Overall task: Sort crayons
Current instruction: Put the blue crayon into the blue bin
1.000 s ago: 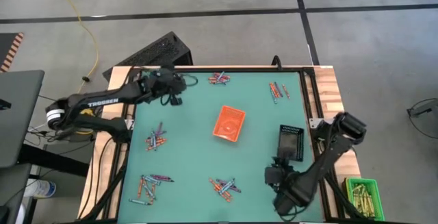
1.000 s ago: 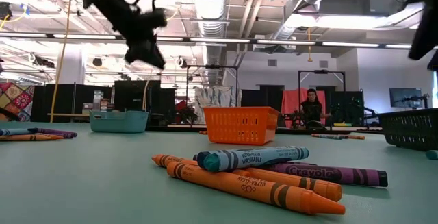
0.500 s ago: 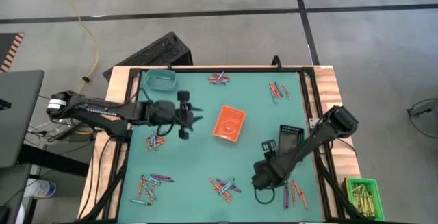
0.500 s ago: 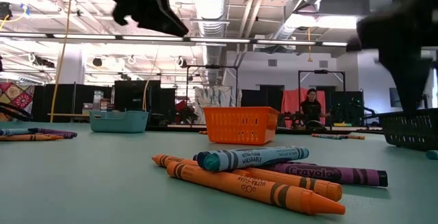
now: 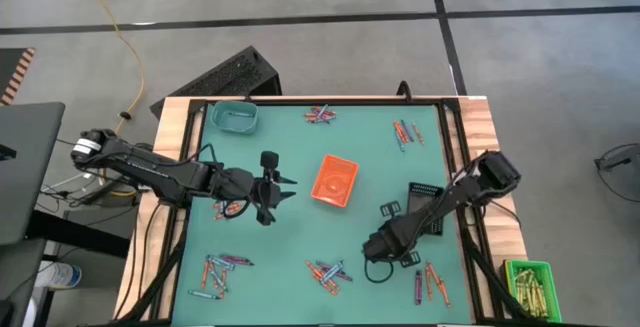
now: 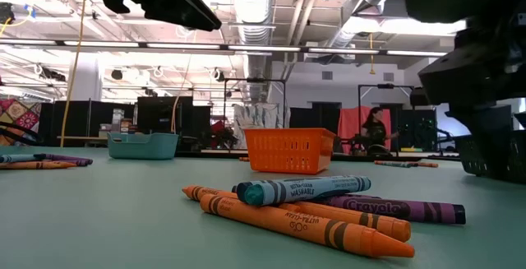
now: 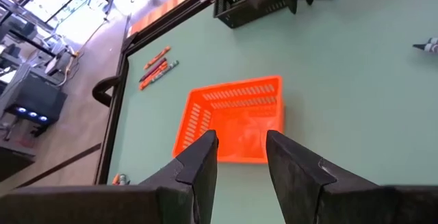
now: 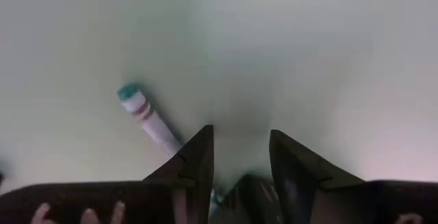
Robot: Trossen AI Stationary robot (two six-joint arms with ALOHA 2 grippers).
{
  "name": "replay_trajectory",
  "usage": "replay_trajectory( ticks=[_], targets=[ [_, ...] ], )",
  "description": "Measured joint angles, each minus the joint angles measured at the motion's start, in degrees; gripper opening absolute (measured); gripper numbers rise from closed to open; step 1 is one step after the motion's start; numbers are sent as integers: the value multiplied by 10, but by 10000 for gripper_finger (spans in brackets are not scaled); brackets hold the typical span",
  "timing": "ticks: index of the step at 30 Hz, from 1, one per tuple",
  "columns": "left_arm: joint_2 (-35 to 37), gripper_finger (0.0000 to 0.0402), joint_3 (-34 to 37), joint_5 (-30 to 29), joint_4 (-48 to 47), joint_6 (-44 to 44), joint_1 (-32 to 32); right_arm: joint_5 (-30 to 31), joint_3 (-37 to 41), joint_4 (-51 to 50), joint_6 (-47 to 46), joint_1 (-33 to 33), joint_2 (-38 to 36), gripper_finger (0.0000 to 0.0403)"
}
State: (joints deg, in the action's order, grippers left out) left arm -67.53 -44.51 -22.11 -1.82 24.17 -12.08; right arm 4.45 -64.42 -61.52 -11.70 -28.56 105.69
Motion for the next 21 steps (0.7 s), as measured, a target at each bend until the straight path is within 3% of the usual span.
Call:
replay_trajectory(
  ticks=[10,21],
  targets=[
    [0,116,0,3,0,-15,-4,-4,-39,-36,3,-14,0,105],
    [0,116,0,9,0,-30,-8,-18,-28,-5,-1,-68,0,103]
  ],
)
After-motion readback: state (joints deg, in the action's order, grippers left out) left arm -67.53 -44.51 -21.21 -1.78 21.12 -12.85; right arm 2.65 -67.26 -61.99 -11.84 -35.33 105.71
